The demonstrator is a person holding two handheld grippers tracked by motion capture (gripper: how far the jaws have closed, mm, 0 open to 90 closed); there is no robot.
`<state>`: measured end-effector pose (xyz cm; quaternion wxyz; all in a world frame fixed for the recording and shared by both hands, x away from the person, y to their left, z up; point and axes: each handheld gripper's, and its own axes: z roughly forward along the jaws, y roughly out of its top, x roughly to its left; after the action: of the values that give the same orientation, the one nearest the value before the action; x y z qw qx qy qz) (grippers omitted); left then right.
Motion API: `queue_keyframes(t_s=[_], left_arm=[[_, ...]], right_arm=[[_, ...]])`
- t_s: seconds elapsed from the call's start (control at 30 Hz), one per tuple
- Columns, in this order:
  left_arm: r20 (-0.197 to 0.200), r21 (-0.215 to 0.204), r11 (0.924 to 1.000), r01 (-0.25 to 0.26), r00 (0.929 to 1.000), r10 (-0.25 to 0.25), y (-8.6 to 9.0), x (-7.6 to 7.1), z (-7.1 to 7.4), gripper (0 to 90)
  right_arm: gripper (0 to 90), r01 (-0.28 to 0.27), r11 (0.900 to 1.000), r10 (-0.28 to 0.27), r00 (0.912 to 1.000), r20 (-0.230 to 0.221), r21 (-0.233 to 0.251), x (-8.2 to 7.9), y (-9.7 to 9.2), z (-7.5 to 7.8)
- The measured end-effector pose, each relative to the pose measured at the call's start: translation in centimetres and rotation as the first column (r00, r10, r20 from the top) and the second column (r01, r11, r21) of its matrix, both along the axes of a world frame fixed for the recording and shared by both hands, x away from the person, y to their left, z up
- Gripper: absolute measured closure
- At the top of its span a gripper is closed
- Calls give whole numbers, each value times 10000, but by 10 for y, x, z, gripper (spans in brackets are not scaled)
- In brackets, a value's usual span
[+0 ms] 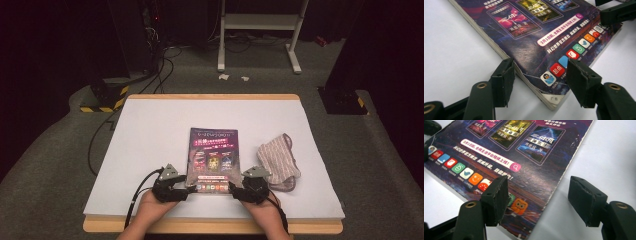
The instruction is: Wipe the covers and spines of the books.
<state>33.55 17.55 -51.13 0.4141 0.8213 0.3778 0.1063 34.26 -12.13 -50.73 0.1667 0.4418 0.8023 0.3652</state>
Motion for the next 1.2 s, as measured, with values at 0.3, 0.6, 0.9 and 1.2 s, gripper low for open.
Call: queue_keyframes(t_s=[0.3,0.6,0.9,1.2], left_arm=[[118,168,9996,238,9996,-240,-9,-1,0,383],[139,149,9997,174,9997,-176,-8,-2,0,355],[167,121,9998,154,9997,-156,-8,-2,-1,355],[183,92,9998,-156,9997,155,-5,-2,-1,382]], right_arm=[[300,259,9989,-251,9995,-214,395,3,-8,-2],[245,267,9972,-231,9984,-516,695,5,-4,-2],[285,425,9968,-385,9975,-590,680,7,-4,-2],[372,277,9945,-236,9988,-422,1007,6,-4,-2]])
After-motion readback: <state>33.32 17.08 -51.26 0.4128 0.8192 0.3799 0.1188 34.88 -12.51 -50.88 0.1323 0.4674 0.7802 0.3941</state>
